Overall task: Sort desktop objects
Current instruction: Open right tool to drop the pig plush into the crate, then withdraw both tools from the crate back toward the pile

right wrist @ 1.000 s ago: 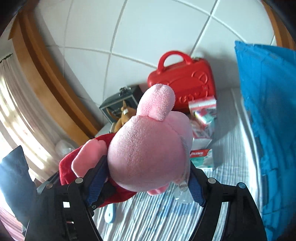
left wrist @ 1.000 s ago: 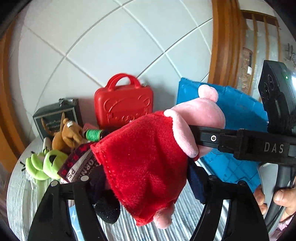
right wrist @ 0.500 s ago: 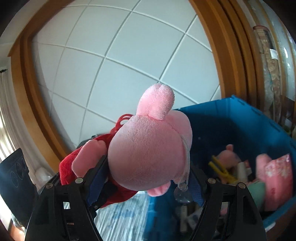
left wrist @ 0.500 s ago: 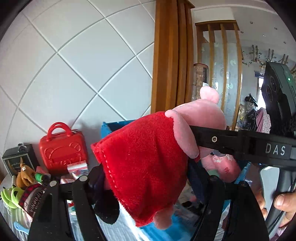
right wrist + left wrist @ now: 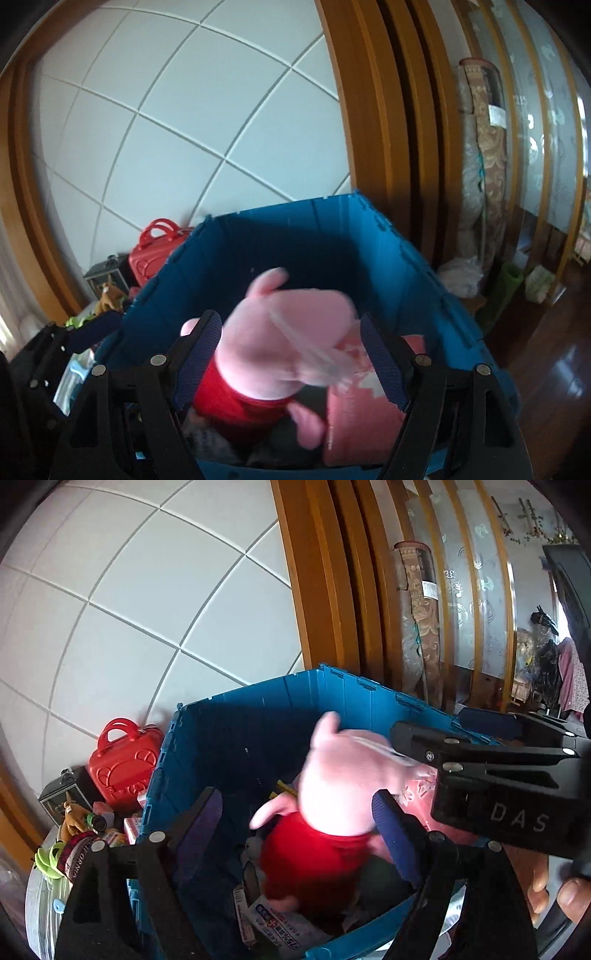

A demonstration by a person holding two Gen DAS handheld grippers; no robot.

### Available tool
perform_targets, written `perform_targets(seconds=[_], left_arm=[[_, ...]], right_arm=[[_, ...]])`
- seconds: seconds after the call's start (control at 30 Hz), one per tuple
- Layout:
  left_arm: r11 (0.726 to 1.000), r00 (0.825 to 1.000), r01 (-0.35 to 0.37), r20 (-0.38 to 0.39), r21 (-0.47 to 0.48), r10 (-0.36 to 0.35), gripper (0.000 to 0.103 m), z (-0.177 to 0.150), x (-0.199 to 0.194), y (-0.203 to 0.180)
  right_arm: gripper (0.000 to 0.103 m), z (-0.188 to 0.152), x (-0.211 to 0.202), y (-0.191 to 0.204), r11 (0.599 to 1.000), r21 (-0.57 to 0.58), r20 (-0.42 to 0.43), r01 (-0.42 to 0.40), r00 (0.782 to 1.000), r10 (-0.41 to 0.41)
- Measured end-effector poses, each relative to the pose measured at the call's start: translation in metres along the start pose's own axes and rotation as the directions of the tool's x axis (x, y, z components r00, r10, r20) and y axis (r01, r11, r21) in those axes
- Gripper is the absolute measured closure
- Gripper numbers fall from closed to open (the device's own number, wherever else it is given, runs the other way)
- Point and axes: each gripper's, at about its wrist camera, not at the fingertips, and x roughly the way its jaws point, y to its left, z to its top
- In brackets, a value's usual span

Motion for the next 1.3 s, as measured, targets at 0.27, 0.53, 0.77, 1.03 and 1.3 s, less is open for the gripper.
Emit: perform_targets(seconds=[0.27, 0.53, 0.77, 1.03, 1.3], left_arm=[[0.996, 0.996, -0.088, -0.003, -0.034, 0.088, 0.013, 0.0, -0.008, -0.004], [0.986, 0.987, -0.156, 0.032, -0.057, 0.157, 0.0, 0.001, -0.033, -0.004], [0.964, 0.971, -0.229, 0.039, -0.139, 0.236, 0.0, -0.018, -0.063, 0.03], [0.873, 0.906, -0.402, 0.022, -0.276, 0.424, 0.0, -0.055, -0.103, 0.094], [0.699, 0.766, -0.63, -0.124, -0.338, 0.631, 0.0, -0.116, -0.119, 0.168]], right_arm=[[0.019, -0.005, -0.021, -0.007, 0.997, -0.064, 0.084, 0.044, 0.996, -0.039], [0.0, -0.016, -0.038, -0.022, 0.999, -0.028, 0.152, 0.024, 0.988, -0.02], [0.0, -0.017, -0.051, -0.004, 0.998, -0.05, 0.186, 0.041, 0.982, -0.031], [0.0, -0.029, -0.055, 0.041, 0.996, -0.088, 0.229, 0.015, 0.973, 0.006], [0.0, -0.05, -0.052, 0.091, 0.985, -0.096, 0.248, -0.144, 0.955, 0.164]])
